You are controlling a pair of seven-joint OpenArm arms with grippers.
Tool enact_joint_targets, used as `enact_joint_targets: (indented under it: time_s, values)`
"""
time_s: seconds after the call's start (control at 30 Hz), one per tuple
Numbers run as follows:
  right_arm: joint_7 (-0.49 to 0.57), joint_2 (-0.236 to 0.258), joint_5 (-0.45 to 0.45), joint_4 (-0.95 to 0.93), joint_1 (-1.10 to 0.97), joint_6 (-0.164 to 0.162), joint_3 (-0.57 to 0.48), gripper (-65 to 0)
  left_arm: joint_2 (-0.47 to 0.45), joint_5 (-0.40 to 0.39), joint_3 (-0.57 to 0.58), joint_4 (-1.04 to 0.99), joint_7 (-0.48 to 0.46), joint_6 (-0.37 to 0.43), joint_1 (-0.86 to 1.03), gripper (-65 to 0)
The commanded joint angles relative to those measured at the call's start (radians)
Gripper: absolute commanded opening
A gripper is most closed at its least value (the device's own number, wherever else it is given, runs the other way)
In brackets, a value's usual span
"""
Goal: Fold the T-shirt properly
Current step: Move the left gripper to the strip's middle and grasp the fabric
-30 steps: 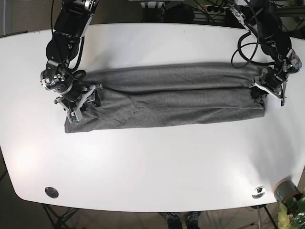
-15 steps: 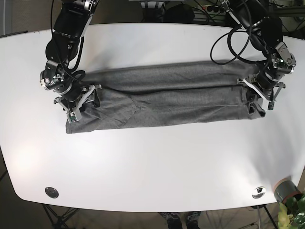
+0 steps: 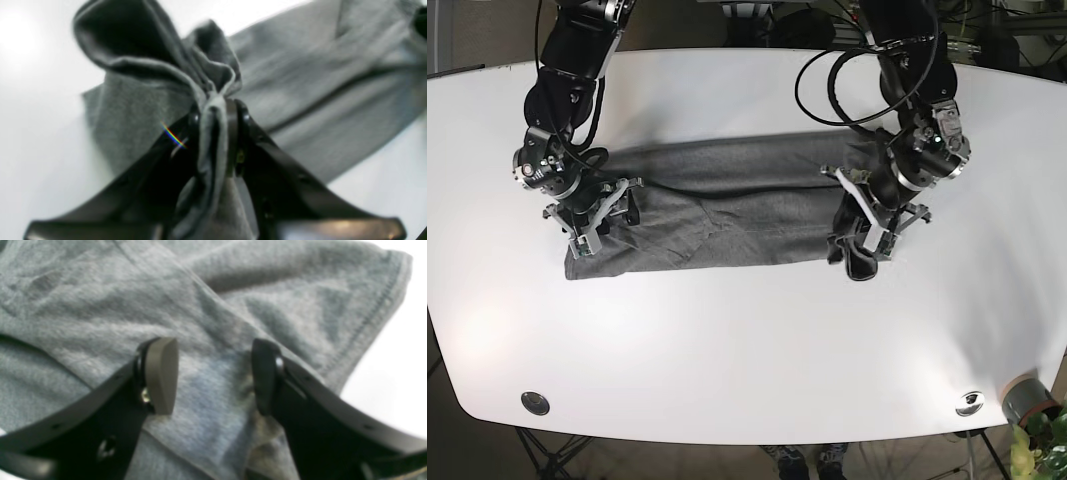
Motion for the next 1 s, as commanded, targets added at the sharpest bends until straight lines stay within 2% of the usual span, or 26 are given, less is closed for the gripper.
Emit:
enact_joint_targets:
  time_s: [0.0,0.33,0.47,0.5,0.7,0.73,0.8,0.97]
  values:
    - [0.021,0.011,0.014,0.017,0.021,0.001,0.002,-31.4,0.018,-0.025,0.029,0.004,-0.025,0.032,-0.034,-61.0]
    - [0.021,0.011,0.016,0.017,0.019,0.001,0.002,-31.4,0.03,-0.026,0.15,-0.099,-0.027,0.096,-0.071,-60.8]
    - [0.021,0.011,0.016,0.019,0.019,0.001,0.002,-31.4,0.029,-0.025,0.162,-0.107,-0.027,0.122,-0.072,-60.0]
    - [0.021,0.011,0.016,0.019,0.019,0.001,0.002,-31.4,0.029,-0.025,0.164,-0.107,-0.027,0.128,-0.074,-58.6]
    - [0.019,0.011,0.016,0.022,0.019,0.001,0.002,-31.4,0.023,-0.025,0.259,-0.107,-0.027,0.139,-0.074,-30.4]
    - [0.019,0.011,0.016,0.022,0.019,0.001,0.002,-31.4,0.023,-0.025,0.265,-0.105,-0.027,0.141,-0.074,-27.9]
    - [0.019,0.011,0.016,0.024,0.019,0.001,0.002,-31.4,0.023,-0.025,0.282,-0.099,-0.027,0.161,-0.074,-25.8]
    - [0.019,0.011,0.016,0.025,0.019,0.001,0.002,-31.4,-0.012,-0.025,0.372,-0.022,-0.027,0.188,-0.084,-25.8]
